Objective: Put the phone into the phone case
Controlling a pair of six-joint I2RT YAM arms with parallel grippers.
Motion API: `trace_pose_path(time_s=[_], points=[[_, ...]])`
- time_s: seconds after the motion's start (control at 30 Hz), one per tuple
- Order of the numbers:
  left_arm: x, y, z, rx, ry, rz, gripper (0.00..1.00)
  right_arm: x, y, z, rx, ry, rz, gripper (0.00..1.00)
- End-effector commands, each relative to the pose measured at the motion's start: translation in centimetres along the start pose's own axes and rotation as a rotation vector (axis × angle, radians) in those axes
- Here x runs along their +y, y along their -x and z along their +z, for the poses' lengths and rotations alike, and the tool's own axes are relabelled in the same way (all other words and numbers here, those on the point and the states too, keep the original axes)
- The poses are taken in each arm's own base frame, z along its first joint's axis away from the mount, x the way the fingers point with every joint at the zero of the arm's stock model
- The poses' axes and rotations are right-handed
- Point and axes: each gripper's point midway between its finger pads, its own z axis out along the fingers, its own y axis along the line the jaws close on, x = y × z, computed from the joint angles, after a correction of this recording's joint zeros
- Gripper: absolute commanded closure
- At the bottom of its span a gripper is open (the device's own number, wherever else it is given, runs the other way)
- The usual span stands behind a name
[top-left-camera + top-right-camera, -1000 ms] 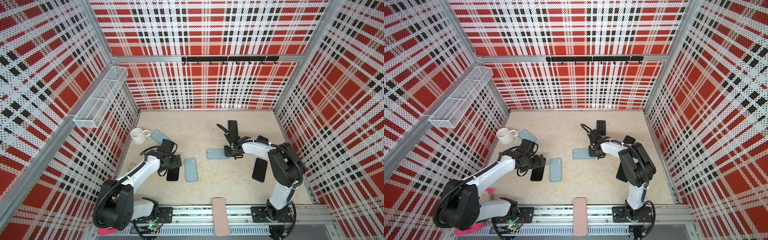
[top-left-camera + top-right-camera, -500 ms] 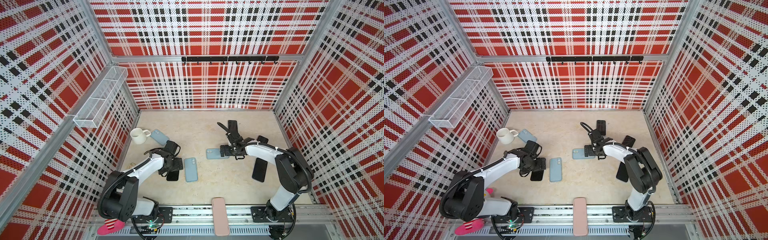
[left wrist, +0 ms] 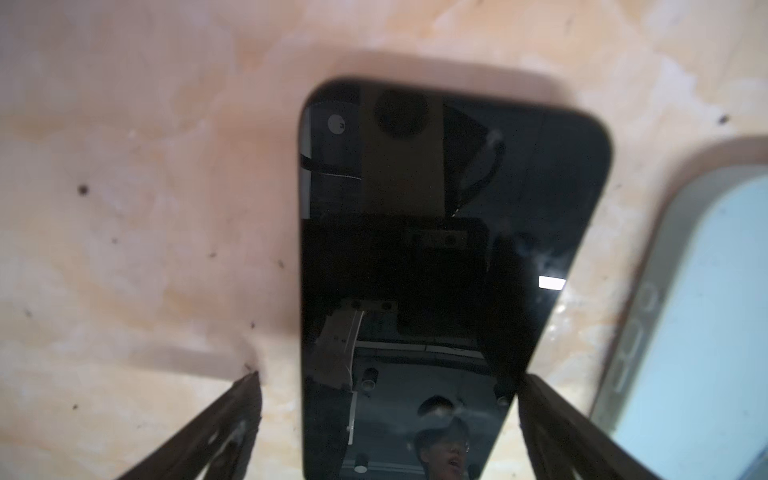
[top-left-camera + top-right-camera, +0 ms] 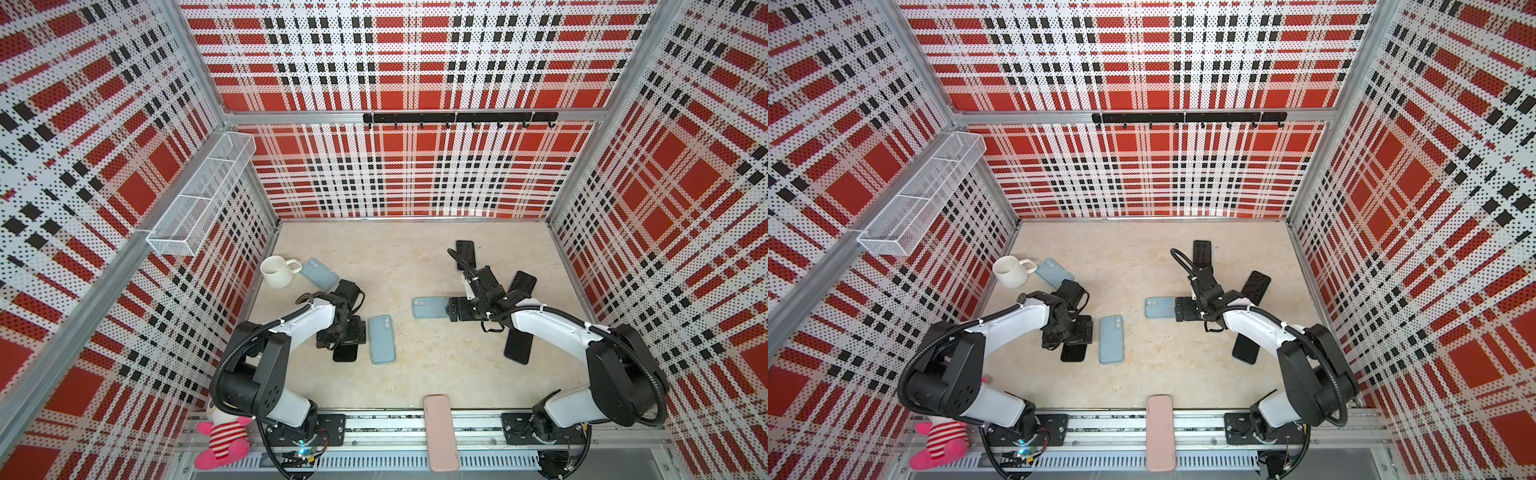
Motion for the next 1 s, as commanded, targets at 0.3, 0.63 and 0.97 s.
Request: trace_pose_path(time_s=[0.3,0.63,0.97], points=[[-0.4,-0.1,1.4,0.078,0.034,0.051,0.02,-0.1,-0.1,-0.8,-0.055,0.090,0.088,0.19],[-1.2,-1.0,2.6,0.125,-0.007,0.049,0.06,-0.7,-0.4,-0.9,-0.055,0.123,0.130,0.30],[-1.9,0.4,2.0,0.113,-0.026,0.095,0.21,-0.5,-1.1,-1.0,-0.050,0.165,0.093,0.33]])
